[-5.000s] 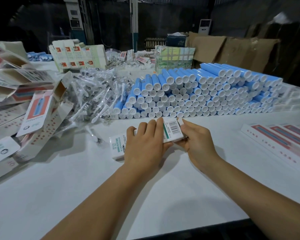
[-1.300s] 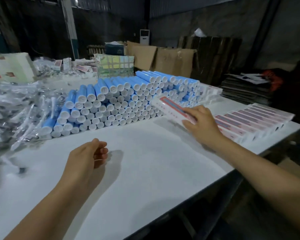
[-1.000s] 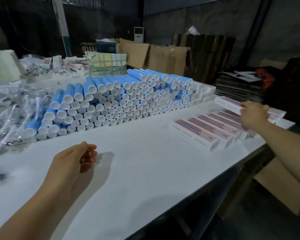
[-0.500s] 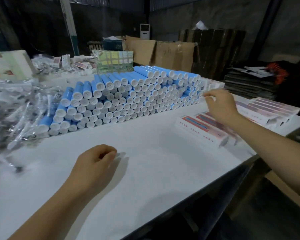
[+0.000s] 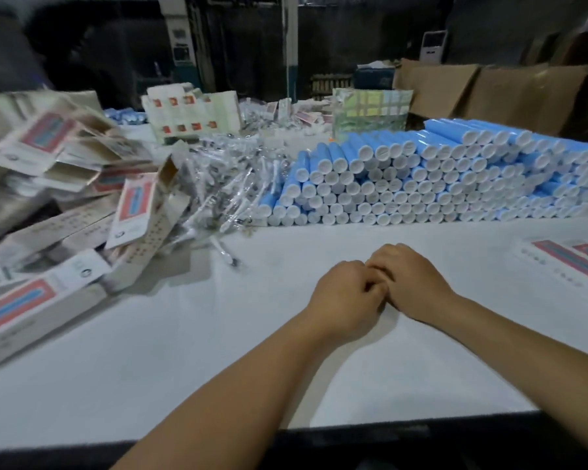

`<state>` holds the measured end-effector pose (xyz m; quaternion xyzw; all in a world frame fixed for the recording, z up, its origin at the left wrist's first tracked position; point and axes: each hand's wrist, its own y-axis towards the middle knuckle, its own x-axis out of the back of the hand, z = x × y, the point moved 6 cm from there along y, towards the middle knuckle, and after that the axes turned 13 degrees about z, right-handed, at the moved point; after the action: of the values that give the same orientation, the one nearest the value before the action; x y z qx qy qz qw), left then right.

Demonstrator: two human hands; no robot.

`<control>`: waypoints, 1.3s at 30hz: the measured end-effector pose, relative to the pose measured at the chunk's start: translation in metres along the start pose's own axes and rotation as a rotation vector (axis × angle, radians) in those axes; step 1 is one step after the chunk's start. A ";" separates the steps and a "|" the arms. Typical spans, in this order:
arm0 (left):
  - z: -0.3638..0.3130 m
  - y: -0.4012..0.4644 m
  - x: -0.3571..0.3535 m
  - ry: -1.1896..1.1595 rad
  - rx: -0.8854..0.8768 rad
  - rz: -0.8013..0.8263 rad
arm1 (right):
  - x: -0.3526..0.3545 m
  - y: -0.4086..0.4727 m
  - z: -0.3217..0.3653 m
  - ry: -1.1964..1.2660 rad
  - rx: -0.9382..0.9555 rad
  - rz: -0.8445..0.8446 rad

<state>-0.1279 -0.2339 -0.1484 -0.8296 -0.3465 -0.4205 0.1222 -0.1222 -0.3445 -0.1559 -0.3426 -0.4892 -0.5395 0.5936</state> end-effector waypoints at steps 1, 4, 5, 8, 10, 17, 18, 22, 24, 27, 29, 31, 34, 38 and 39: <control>0.000 0.000 0.000 0.003 0.001 -0.003 | 0.000 0.000 -0.001 0.000 0.005 -0.007; 0.004 0.001 -0.002 -0.029 0.037 0.026 | 0.000 0.001 -0.002 0.007 0.009 -0.029; 0.005 0.001 -0.002 -0.061 0.058 0.054 | 0.000 0.001 -0.002 0.011 0.014 -0.029; 0.005 0.000 0.017 -0.151 0.096 0.132 | 0.001 0.000 0.000 0.010 0.030 -0.013; 0.004 -0.004 0.044 -0.038 0.087 0.144 | 0.001 -0.002 0.001 0.014 0.040 -0.037; 0.072 -0.056 0.196 0.659 0.253 -0.049 | -0.005 -0.003 -0.010 0.031 0.011 -0.068; 0.087 -0.066 0.219 0.706 0.297 -0.100 | -0.005 -0.002 -0.010 0.045 0.010 -0.073; 0.151 -0.094 0.277 0.933 0.461 -0.089 | -0.005 0.000 -0.010 0.040 -0.007 -0.085; 0.180 -0.098 0.278 1.117 0.497 0.063 | -0.006 -0.001 -0.012 0.039 -0.012 -0.076; 0.202 -0.095 0.265 1.242 0.451 0.176 | -0.007 -0.001 -0.014 0.044 -0.016 -0.052; 0.201 -0.091 0.257 1.248 0.386 0.176 | -0.006 -0.001 -0.013 0.041 -0.031 -0.045; 0.198 -0.088 0.254 1.261 0.325 0.159 | -0.005 -0.001 -0.011 0.033 -0.037 -0.047; 0.194 -0.093 0.254 1.252 0.286 0.136 | -0.002 -0.002 -0.006 0.034 -0.029 -0.052; 0.149 -0.102 0.265 0.984 0.207 -0.102 | 0.001 -0.005 0.003 0.058 -0.024 -0.073; 0.133 -0.102 0.268 0.869 0.162 -0.192 | 0.002 -0.006 0.004 0.063 -0.025 -0.075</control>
<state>-0.0071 0.0329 -0.0297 -0.5278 -0.3702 -0.7109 0.2812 -0.1286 -0.3424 -0.1537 -0.3144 -0.4758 -0.5780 0.5837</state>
